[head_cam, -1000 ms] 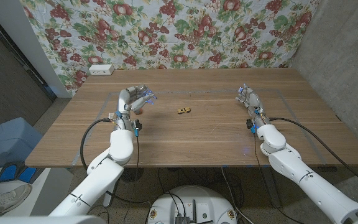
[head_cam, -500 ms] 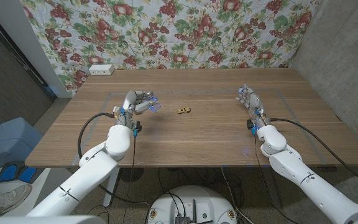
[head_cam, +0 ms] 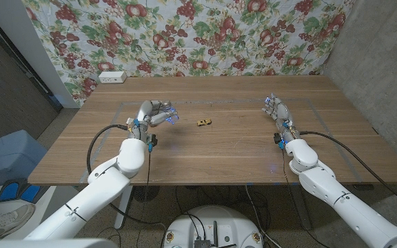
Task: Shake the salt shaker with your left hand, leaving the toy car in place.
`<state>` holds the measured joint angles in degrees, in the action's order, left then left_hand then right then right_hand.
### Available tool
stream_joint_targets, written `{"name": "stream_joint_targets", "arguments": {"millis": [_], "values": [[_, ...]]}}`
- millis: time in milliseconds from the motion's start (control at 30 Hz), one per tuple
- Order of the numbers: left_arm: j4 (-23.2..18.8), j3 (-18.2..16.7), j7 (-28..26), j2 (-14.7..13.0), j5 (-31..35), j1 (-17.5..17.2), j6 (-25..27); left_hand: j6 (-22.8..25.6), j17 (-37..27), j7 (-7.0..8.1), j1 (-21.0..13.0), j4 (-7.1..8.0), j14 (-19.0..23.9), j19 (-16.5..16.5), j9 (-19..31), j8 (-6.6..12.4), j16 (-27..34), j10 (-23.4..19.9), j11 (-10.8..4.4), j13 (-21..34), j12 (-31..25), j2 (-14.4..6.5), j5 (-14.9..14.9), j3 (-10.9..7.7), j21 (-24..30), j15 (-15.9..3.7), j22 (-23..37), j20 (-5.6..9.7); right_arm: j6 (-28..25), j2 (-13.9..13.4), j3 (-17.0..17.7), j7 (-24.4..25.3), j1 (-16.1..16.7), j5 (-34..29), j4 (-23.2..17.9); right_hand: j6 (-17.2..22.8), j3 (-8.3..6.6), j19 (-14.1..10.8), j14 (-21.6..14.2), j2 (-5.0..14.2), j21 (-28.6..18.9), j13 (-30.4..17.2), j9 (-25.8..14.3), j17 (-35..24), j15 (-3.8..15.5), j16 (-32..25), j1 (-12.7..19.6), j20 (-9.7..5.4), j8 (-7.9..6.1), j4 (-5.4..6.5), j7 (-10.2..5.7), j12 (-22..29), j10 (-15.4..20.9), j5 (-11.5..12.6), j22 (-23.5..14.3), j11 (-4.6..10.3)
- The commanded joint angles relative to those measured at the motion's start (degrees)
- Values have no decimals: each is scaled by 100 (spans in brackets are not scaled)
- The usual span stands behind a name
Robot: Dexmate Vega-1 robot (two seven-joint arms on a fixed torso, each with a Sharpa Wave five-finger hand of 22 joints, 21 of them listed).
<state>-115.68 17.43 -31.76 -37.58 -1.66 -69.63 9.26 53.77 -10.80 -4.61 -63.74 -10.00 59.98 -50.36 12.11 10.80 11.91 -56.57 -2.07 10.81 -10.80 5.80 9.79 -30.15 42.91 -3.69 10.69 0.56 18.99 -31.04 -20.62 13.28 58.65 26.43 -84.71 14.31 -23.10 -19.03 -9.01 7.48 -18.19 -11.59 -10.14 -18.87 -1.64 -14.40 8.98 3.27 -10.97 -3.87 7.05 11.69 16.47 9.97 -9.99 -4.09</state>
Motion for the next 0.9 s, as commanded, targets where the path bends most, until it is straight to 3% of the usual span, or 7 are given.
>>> {"name": "stream_joint_targets", "arguments": {"millis": [33, 367, 667, 900], "values": [[712, -7, -848, 576, 179, -32, -1467, 358, -11, 252, -1133, -19, 612, -568, 11, 39, 16, -80, -325, 8, -11, -1143, 19, -103, 823, -1009, 89, 1046, -30, 53, -31, -38, -110, 8, 122, 24, -34, -43, -30, 111, 10, -12, -19, -18, -17, 14, -11, -16, 2, 4, -19, -4, 13, 10, -12, 4], [1439, -50, -1545, 1212, 524, 48, -2738, 352, -9, 254, -1127, -16, 596, -541, 12, 38, 9, -56, -329, 8, -4, -1139, 19, -108, 847, -1010, 81, 1042, -53, 58, -35, -53, -145, 32, 153, 24, -35, -49, -34, 111, 28, -12, -19, -16, -12, 13, -11, -16, 3, 4, -17, -5, 12, 10, -12, 6], [1755, -127, -1809, 1544, 789, 89, -3314, 345, -8, 255, -1124, -15, 586, -524, 13, 37, 6, -46, -333, 9, -2, -1138, 19, -111, 863, -1011, 77, 1042, -18, 55, -33, -52, -132, 28, 176, 21, -38, -59, -33, 112, 45, -12, -19, -13, -15, 15, -9, -14, 4, 3, -13, -4, 15, 10, -13, 7], [1841, -188, -1815, 1664, 901, 99, -3460, 337, -9, 261, -1120, -13, 577, -505, 13, 35, 4, -44, -340, 9, -4, -1139, 20, -114, 879, -1010, 74, 1042, 12, 65, -27, -48, -120, 36, 191, 20, -39, -65, -34, 112, 56, -12, -19, -12, -16, 15, -7, -14, 4, 2, -17, -5, 11, 10, -13, 3]]}}
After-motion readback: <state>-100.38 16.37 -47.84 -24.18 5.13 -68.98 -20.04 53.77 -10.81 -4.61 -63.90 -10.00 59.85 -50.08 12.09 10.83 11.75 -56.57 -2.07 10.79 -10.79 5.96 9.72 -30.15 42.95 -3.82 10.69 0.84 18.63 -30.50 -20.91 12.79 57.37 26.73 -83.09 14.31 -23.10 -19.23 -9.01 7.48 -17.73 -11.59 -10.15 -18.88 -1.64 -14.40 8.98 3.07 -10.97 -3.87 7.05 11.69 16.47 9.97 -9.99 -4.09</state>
